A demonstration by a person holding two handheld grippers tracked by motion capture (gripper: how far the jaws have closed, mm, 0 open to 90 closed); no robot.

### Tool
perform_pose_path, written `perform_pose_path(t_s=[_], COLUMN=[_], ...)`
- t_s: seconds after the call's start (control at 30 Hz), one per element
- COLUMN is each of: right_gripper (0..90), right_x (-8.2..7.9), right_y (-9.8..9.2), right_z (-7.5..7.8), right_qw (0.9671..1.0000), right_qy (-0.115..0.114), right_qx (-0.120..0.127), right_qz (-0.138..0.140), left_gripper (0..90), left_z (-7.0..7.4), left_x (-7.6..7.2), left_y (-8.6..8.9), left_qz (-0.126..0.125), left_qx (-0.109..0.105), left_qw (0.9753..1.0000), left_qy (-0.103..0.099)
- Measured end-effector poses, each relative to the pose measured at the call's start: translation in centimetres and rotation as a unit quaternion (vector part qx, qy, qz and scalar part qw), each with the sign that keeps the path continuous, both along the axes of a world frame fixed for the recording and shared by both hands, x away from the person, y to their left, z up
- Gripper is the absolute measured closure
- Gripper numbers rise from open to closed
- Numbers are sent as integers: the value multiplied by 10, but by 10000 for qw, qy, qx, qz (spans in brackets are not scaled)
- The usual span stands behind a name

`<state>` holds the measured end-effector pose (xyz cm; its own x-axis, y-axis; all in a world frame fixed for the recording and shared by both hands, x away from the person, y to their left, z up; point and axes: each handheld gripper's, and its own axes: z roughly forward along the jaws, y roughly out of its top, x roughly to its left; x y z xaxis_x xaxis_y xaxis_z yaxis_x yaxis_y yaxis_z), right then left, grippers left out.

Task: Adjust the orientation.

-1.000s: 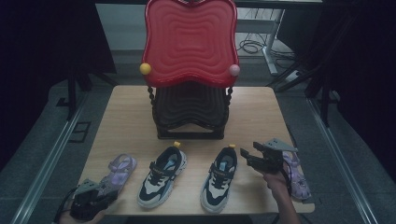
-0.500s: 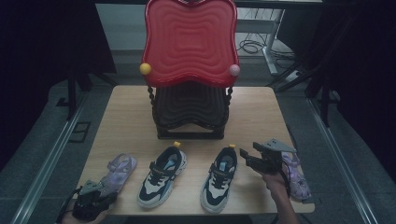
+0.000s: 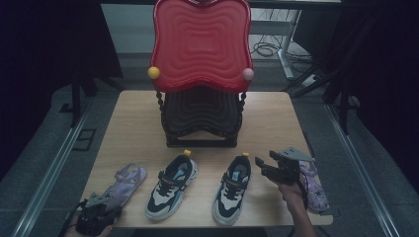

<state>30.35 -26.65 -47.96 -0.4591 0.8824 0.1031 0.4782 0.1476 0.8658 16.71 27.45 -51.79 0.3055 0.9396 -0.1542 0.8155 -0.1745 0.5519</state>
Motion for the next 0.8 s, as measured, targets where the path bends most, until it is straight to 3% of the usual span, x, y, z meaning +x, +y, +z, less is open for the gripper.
perform_pose_path(t_s=[0.5, 0.8], right_gripper=[340, 340], right_x=[-1, 0], right_y=[-4, -3], right_z=[1, 0], right_qw=[9999, 10000], right_qy=[3, 14], right_qx=[26, 19], right_qz=[-97, -76], left_gripper=[900, 900], left_z=[3, 2], left_x=[3, 12], left_y=[9, 35], left_qz=[200, 519], left_qx=[489, 446], left_qw=[9986, 9976], left_qy=[15, 65])
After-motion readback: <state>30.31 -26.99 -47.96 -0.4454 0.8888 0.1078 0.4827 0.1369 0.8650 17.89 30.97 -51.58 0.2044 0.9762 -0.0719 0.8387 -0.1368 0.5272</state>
